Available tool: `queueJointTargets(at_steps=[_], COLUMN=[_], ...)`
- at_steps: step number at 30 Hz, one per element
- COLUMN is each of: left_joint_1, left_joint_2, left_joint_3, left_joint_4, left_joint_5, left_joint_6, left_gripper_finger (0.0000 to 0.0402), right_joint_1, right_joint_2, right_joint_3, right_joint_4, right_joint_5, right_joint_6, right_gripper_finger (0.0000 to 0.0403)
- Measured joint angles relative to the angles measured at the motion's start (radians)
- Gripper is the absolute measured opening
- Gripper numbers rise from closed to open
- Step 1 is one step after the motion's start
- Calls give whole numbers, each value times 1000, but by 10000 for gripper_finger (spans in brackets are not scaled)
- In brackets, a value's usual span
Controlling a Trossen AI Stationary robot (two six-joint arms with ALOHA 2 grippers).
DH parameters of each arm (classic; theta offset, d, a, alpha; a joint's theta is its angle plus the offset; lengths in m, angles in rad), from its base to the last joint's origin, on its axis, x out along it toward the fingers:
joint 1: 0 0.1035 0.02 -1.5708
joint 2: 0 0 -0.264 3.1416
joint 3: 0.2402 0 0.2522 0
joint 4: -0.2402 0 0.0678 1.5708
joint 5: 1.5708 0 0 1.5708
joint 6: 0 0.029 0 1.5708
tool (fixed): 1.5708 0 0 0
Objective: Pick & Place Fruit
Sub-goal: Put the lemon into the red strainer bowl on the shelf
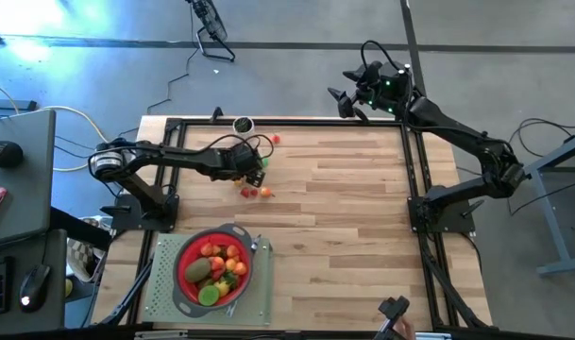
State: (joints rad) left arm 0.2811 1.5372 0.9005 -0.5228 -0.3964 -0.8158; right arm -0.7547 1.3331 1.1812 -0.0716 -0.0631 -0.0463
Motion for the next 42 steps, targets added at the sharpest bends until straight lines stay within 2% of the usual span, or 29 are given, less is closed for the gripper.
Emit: queueJointTargets(at_steps=[3,8,15,32,42], left_joint_1=[1,0,1,1,1], left_joint_2=[10,85,162,171,203], left_joint_3=[-12,-15,-15,-14,-13], left_joint_4=[16,106,184,294,352], left_joint_5=[-16,39,45,-40,-38], left_joint_6=[7,79,50,22,-30], left_gripper_finger=[271,271,271,271,271], right_joint_1=[0,0,0,0,0], right_joint_2=[0,0,0,0,0], right_joint_3=[0,0,0,0,0], right_joint_4=[0,0,0,0,0], right_joint_5=[0,0,-4,-19,-19], right_joint_6=[0,1,49,51,50], right_gripper_finger=[341,341,341,341,341])
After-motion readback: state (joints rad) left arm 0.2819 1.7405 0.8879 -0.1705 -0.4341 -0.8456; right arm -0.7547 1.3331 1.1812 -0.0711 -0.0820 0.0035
